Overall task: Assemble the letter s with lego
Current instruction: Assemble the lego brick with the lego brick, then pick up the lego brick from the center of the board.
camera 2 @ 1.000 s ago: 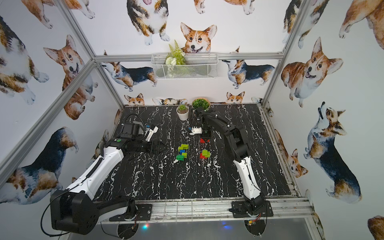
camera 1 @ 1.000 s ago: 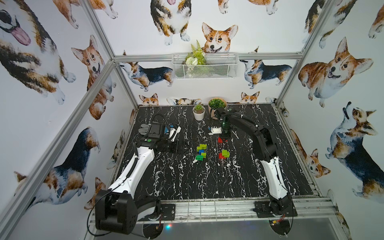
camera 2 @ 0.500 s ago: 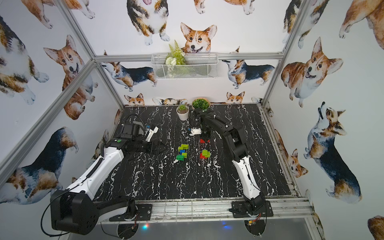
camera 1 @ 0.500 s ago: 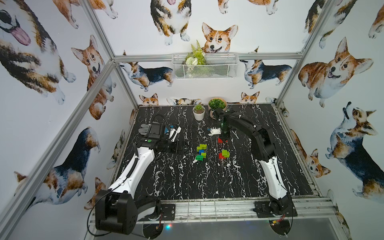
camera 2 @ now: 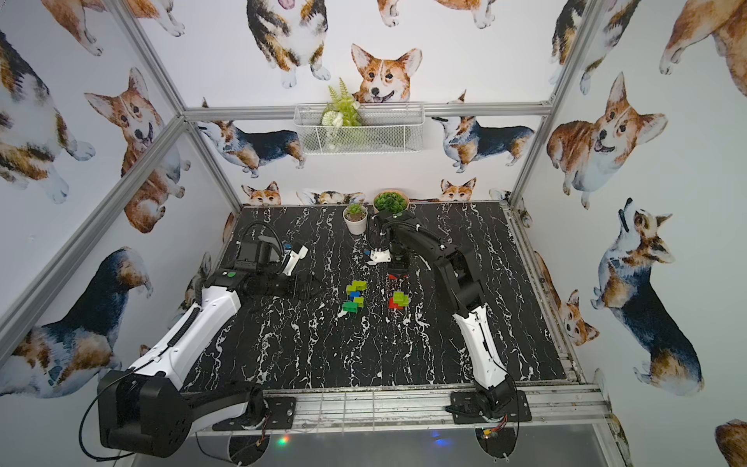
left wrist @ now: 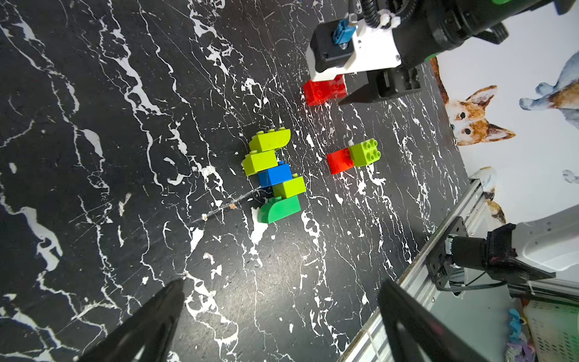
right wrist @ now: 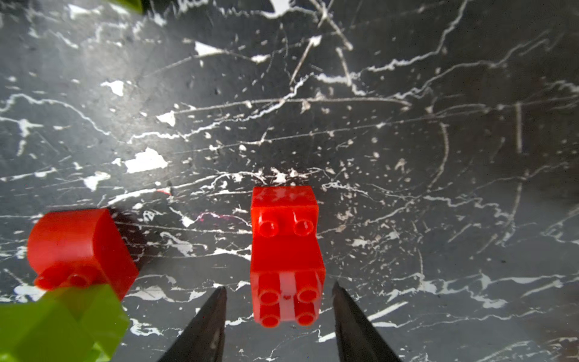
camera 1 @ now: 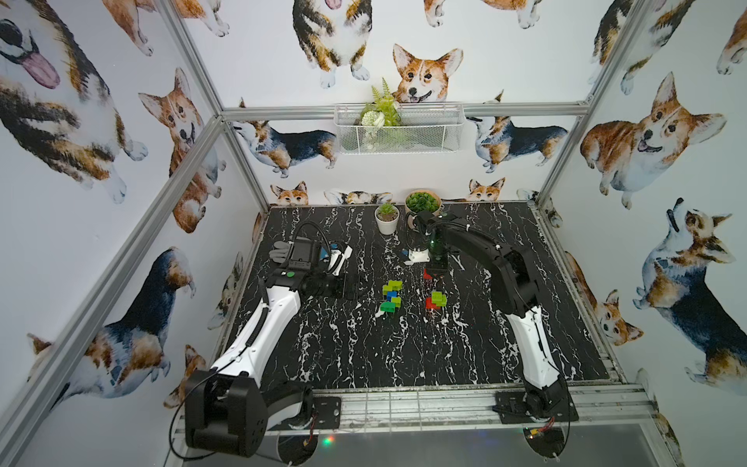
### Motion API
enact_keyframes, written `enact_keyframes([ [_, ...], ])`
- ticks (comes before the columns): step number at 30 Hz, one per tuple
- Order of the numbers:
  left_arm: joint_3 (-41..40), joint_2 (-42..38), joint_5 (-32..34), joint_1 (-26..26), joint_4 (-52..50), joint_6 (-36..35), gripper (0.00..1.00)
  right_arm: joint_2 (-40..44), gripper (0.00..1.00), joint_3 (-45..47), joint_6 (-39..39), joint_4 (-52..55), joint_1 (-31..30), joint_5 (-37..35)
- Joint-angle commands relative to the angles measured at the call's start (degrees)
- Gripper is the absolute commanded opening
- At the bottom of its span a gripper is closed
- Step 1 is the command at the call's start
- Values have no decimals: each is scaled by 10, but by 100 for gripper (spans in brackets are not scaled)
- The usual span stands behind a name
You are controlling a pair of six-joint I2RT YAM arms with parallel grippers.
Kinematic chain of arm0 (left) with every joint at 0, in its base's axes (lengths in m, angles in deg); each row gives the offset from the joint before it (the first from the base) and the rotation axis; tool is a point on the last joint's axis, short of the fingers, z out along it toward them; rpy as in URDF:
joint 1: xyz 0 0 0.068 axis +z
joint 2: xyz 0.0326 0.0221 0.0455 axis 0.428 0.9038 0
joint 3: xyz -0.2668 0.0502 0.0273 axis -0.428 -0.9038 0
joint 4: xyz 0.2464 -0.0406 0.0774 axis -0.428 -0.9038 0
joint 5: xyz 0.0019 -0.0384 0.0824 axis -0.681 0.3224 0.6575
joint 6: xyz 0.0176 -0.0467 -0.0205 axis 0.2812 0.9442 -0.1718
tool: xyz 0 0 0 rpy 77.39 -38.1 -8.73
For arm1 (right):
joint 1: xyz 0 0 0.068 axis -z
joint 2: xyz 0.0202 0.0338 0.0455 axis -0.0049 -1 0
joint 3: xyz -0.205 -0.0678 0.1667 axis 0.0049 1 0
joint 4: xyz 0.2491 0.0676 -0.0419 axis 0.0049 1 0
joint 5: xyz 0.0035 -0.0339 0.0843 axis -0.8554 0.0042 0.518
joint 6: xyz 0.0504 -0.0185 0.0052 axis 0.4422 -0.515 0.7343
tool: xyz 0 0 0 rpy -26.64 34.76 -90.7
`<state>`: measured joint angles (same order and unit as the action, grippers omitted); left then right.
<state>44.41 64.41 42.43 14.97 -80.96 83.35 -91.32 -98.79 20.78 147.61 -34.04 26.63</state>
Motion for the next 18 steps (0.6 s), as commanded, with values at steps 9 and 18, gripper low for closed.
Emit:
enact_keyframes([
  [9, 23, 32, -25, -11, 47, 40, 100, 65, 68, 75, 2, -68, 25, 38],
  [18, 47, 60, -19, -35, 56, 49, 100, 95, 69, 126, 27, -141, 39, 144],
])
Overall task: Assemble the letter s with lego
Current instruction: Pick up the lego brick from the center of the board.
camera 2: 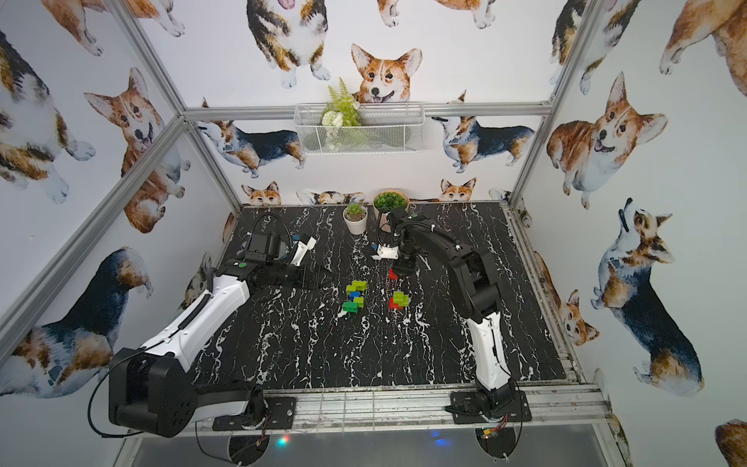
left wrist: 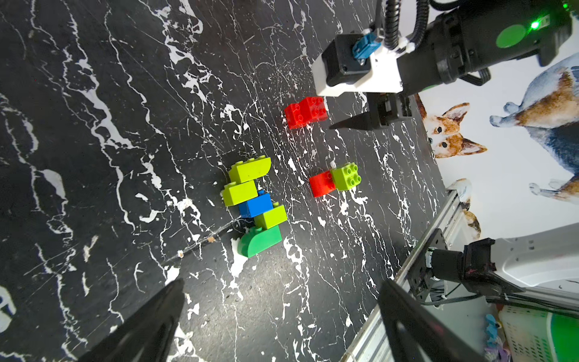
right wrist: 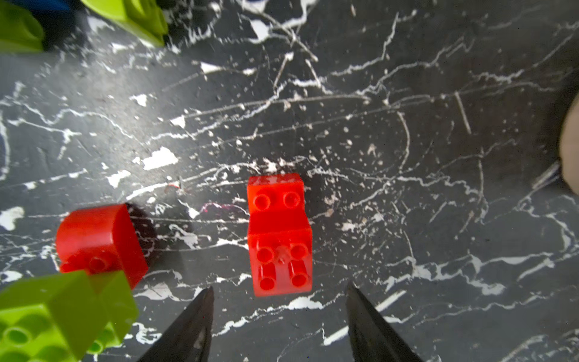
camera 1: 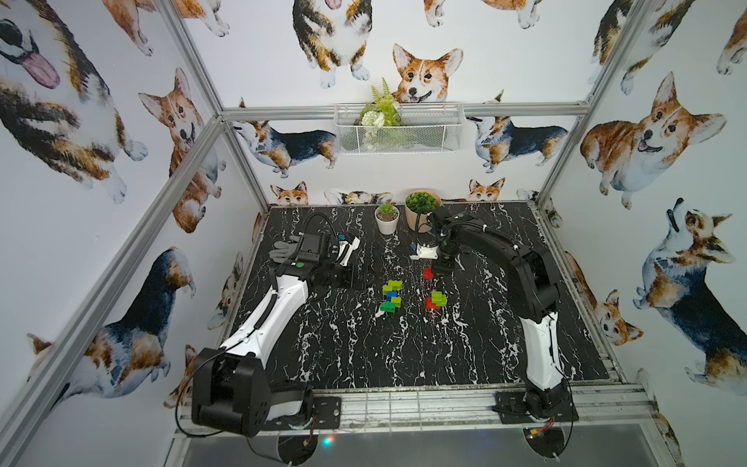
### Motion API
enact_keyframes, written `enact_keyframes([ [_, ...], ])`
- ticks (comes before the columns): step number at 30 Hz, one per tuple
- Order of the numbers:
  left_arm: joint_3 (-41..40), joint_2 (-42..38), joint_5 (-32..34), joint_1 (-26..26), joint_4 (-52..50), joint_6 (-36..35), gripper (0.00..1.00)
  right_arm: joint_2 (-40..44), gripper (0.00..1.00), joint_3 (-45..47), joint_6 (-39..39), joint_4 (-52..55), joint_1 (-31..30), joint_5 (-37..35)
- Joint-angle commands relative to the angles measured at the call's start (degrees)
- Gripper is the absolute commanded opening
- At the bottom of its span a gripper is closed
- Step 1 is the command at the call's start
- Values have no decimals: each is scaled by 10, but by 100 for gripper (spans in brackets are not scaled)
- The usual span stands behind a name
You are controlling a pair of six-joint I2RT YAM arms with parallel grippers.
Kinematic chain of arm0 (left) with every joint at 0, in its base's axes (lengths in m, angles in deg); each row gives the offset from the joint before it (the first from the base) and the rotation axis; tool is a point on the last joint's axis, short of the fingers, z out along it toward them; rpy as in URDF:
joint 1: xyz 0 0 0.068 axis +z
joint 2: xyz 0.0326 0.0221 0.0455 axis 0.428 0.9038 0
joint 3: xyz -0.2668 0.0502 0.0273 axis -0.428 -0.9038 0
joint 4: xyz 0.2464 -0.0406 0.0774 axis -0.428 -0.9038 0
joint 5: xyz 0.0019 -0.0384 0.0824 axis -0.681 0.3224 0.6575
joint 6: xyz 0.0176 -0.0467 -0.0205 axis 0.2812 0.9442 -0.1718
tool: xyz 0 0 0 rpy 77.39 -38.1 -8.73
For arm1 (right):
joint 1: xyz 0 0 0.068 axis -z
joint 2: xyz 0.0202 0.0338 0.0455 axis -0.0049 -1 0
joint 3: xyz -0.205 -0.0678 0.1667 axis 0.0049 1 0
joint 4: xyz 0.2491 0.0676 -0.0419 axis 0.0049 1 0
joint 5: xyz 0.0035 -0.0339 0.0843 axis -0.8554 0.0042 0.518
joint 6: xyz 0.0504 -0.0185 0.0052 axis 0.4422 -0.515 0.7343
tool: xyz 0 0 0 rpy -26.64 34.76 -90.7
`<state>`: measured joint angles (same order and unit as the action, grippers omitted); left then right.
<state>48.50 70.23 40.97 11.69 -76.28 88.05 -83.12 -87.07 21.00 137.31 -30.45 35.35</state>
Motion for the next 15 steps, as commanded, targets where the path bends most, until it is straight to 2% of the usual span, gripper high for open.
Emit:
enact_keyframes([
  [1, 5, 3, -4, -3, 10, 4, 100, 16, 69, 13, 36, -49, 6, 63],
  [7, 9, 10, -2, -8, 9, 5, 100, 14, 70, 26, 74, -93, 12, 81],
  [15, 10, 14, 5, -11, 1, 2, 100, 23, 70, 54, 107, -139, 28, 67],
])
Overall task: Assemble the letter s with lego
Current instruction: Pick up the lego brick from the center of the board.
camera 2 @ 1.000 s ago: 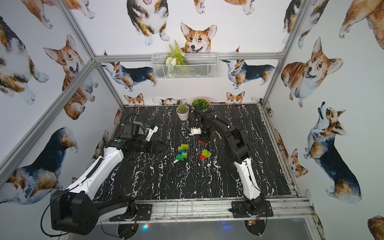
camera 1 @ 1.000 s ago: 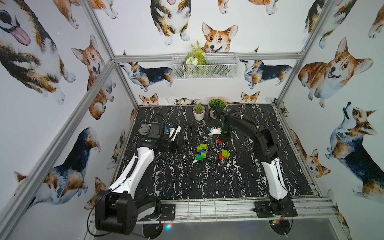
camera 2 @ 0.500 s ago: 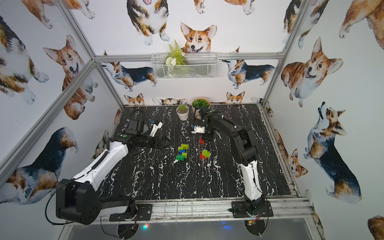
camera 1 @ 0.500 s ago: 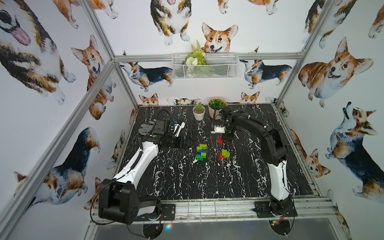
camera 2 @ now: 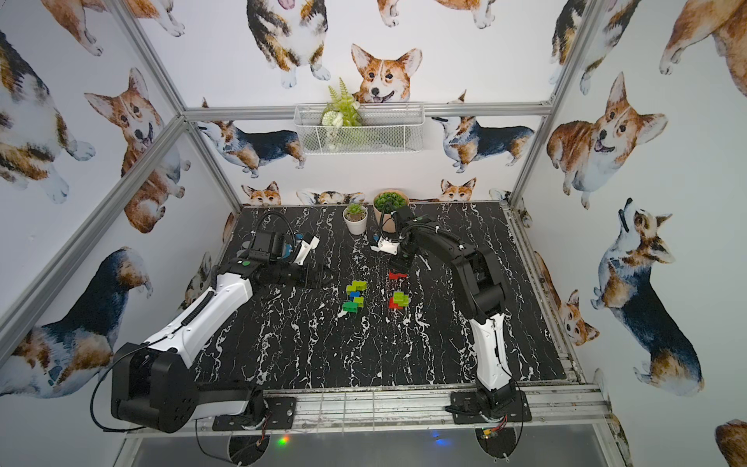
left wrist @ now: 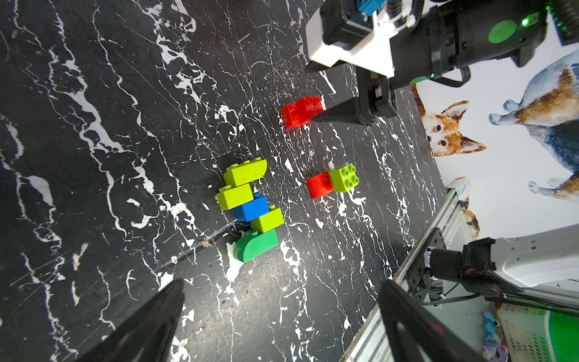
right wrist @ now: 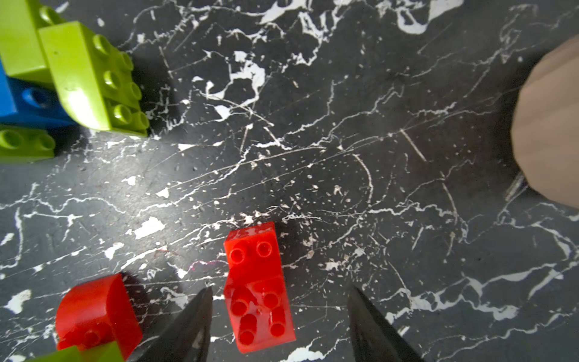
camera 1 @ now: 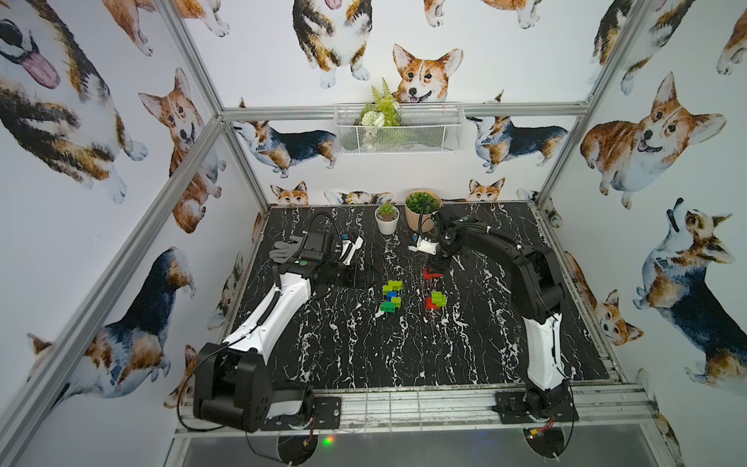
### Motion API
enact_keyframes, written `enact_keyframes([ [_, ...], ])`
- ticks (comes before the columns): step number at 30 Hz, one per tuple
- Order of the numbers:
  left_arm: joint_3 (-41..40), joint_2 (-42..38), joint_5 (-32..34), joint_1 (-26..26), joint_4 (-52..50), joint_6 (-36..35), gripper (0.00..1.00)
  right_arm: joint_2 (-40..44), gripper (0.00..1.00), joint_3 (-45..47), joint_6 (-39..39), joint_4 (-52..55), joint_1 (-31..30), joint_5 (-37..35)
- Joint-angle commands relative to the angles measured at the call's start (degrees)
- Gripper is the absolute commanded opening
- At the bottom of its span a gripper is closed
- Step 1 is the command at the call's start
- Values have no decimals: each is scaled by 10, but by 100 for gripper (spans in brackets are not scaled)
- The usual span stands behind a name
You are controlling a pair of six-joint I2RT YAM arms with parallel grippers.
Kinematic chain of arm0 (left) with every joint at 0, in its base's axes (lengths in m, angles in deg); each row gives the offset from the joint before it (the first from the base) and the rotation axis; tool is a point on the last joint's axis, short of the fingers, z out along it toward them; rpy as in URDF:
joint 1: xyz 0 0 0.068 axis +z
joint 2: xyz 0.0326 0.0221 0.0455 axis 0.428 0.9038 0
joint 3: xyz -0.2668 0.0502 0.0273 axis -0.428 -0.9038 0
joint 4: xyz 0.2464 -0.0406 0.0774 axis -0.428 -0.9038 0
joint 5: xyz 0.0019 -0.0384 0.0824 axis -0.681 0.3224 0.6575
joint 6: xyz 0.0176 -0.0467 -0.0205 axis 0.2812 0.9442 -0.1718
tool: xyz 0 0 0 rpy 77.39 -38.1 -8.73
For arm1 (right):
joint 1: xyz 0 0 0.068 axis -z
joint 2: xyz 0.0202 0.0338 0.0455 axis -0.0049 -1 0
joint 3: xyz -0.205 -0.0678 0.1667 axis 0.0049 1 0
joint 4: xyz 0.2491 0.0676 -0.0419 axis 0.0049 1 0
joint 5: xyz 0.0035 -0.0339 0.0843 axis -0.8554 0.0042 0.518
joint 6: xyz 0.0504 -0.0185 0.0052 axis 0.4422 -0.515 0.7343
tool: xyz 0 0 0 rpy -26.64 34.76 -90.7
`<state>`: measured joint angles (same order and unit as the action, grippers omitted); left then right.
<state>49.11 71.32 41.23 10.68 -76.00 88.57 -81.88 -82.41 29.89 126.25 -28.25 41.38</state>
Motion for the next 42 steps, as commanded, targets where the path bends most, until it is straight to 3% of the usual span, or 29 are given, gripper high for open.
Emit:
enact_keyframes([
  [1, 4, 4, 2, 0, -2, -3, 100, 13, 70, 13, 19, -34, 8, 6],
  [17, 25, 26, 12, -24, 4, 13, 100, 65, 70, 96, 22, -77, 31, 20],
  [24, 79, 91, 38, -67, 15, 54, 100, 112, 71, 133, 45, -99, 50, 43],
  [29, 135, 169, 58, -105, 46, 132, 96, 169, 72, 193, 116, -157, 69, 59],
  [42, 179, 350, 13, -158, 237, 314, 77, 321, 75, 362, 349, -263, 136, 142],
])
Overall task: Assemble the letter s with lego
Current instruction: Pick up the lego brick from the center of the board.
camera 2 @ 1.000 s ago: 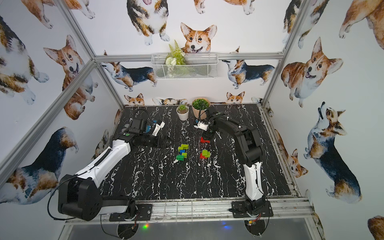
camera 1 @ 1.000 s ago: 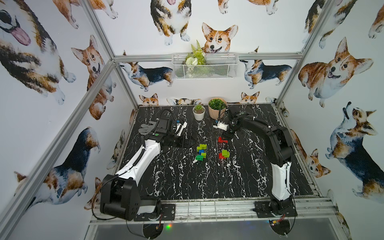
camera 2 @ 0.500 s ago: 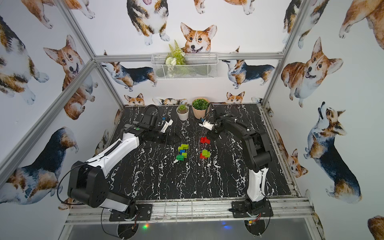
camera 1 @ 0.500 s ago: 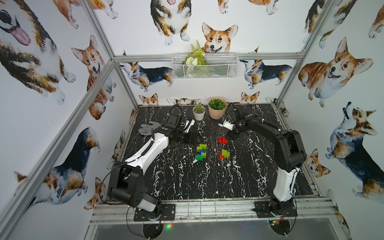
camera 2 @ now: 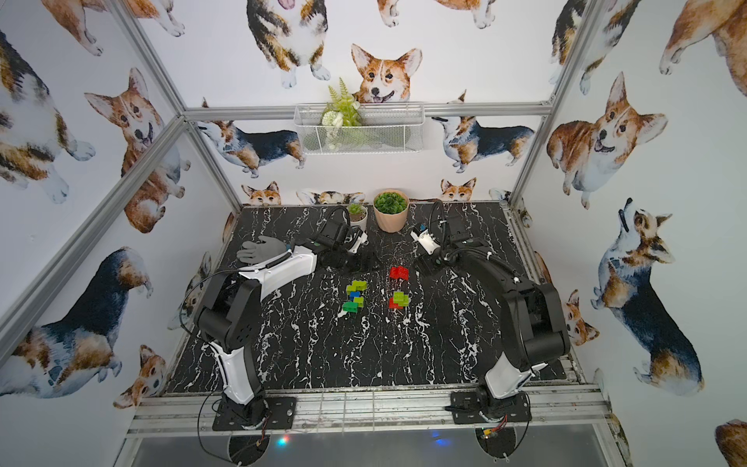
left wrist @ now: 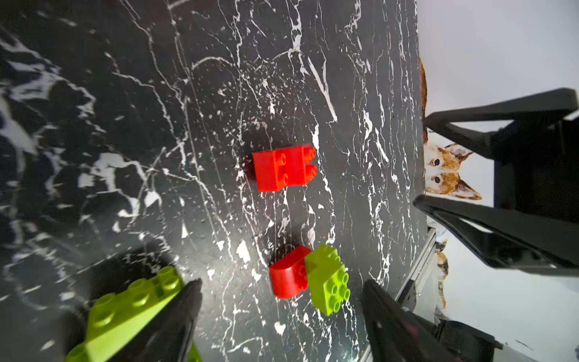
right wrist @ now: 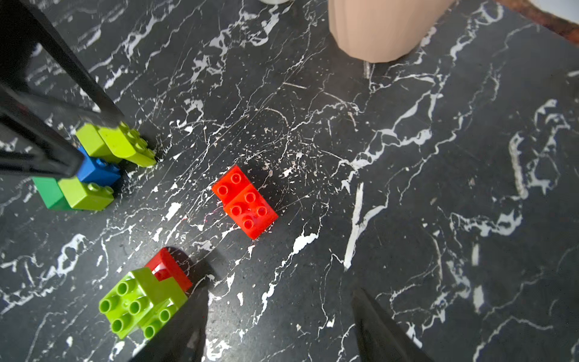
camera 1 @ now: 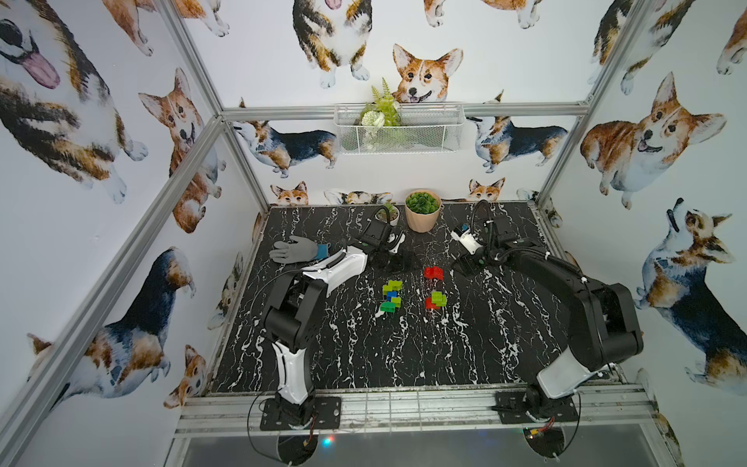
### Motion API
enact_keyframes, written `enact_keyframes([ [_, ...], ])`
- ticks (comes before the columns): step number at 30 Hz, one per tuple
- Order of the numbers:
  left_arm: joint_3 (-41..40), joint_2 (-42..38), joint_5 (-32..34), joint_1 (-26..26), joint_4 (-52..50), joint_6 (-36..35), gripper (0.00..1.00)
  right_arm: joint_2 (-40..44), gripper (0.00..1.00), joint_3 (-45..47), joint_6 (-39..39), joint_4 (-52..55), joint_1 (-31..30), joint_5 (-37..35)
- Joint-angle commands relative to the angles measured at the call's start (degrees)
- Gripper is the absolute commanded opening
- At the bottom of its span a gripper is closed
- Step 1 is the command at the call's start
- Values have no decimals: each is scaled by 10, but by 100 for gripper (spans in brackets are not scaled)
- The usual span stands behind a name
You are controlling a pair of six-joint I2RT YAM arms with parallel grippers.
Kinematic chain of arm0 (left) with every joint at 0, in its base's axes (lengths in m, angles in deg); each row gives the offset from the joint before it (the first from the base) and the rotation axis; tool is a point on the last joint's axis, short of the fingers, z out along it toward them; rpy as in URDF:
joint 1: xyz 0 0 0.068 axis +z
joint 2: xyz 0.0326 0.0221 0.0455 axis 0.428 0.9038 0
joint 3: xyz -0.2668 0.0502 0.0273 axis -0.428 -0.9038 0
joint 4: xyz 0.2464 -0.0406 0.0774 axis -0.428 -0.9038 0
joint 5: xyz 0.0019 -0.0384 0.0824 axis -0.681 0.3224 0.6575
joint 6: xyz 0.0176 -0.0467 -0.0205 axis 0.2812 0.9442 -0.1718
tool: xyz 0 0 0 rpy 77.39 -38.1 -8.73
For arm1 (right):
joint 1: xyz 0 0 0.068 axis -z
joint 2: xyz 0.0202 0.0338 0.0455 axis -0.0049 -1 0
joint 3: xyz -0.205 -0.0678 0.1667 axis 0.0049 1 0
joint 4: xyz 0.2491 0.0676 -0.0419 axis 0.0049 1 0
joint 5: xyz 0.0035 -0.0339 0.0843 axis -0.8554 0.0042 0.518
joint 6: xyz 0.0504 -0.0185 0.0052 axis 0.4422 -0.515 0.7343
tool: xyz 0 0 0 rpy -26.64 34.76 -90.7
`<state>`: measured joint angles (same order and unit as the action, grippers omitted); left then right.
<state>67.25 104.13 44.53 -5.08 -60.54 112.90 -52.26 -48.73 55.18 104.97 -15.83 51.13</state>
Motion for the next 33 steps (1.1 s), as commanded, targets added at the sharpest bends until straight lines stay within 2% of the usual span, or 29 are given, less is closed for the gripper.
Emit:
enact_keyframes([
  [1, -4, 33, -28, -2, 106, 87, 75, 35, 75, 39, 121, -61, 17, 57],
  [4, -3, 59, -37, -10, 145, 111, 68, 56, 75, 70, 169, -85, 22, 80],
  [10, 7, 96, -40, -20, 166, 123, 63, 83, 76, 113, 234, -101, 27, 119],
  [24, 9, 139, -38, -22, 218, 161, 47, 109, 76, 142, 241, -86, 32, 109],
  [33, 29, 153, -35, -21, 211, 160, 44, 105, 76, 141, 244, -86, 33, 112],
])
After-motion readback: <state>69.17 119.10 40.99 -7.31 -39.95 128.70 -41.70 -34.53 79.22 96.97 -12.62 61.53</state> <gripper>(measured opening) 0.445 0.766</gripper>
